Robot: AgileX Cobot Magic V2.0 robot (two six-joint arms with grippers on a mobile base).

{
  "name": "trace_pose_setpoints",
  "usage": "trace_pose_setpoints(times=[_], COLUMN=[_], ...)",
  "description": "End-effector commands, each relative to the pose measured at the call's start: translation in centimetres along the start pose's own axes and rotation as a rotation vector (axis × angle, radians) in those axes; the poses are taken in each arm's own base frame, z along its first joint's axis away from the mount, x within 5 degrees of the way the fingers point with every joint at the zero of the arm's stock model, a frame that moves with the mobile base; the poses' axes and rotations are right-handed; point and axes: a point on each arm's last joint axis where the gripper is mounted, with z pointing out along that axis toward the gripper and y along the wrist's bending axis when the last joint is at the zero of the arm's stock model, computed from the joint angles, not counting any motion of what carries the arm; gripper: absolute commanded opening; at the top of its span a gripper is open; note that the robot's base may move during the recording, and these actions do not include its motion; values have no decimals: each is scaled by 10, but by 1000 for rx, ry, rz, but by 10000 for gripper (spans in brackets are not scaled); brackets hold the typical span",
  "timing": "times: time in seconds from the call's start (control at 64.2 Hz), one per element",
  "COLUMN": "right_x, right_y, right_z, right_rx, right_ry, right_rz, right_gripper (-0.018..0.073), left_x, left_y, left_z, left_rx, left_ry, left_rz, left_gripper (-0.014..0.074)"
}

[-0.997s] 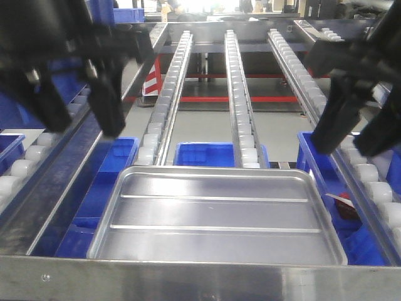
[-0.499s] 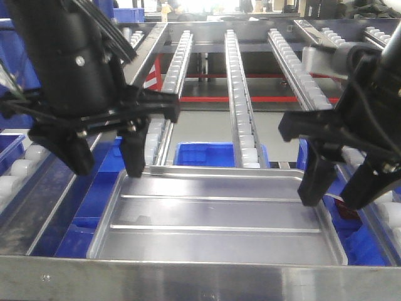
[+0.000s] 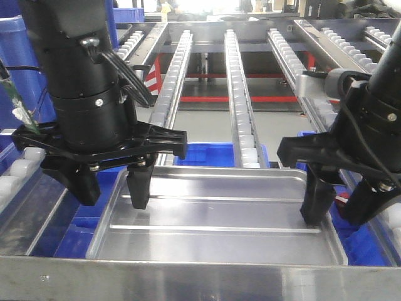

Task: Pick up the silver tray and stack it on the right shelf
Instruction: 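Lower both grippers onto the short edges of the silver tray, then close both grippers on the tray edges and lift it up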

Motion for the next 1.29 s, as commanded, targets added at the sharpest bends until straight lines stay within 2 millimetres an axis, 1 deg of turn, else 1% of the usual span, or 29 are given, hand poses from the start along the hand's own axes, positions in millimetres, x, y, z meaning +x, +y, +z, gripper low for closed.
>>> trace_pose_setpoints(times=[0.0,0.218,0.436,0.483,0.592,0.608,0.686,0.717,0.748,0.826,0.857,0.873,0.919,1.091,1.153,1.278], right_x=[-12,-12,-13,-13,-13,-13,-13,-13,-13,-13,-13,-13,-13,-13,-14,-24], right_y=[5,5,5,5,5,5,5,5,5,5,5,5,5,5,7,11], right_z=[-14,-14,-14,-14,-14,-14,-14,-14,-14,-14,-14,-14,-14,-17,-22,-43], right_rx=[-21,-22,-21,-22,-22,-22,-22,-22,-22,-22,-22,-22,-22,-24,-27,-21], right_ry=[-92,-97,-99,-101,-104,-104,-103,-103,-102,-102,-102,-101,-101,-103,-103,-119], right_rz=[-18,-18,-19,-19,-19,-19,-19,-19,-19,-19,-19,-19,-19,-20,-22,-61], right_gripper=[425,424,412,380,230,193,65,38,53,56,56,56,56,56,56,56], left_x=[-9,-7,-6,-6,-6,-6,-6,-6,-6,-6,-6,-6,-7,-10,-15,-28], left_y=[-4,-5,-6,-6,-6,-6,-6,-6,-6,-5,-6,-6,-6,-7,-8,-10], left_z=[-19,-8,-5,-4,-3,-3,-3,-3,-3,-3,-3,-3,-4,-8,-15,-40], left_rx=[50,32,34,32,33,33,31,31,31,27,27,27,28,22,17,7], left_ry=[-75,-39,-27,-25,-22,-22,-24,-24,-24,-27,-27,-27,-28,-25,-30,-74], left_rz=[-19,-19,-27,-26,-28,-28,-25,-25,-25,-20,-20,-20,-21,-24,-26,-16], left_gripper=[295,295,295,295,285,278,207,169,123,-55,-110,-116,-85,-99,-99,-99])
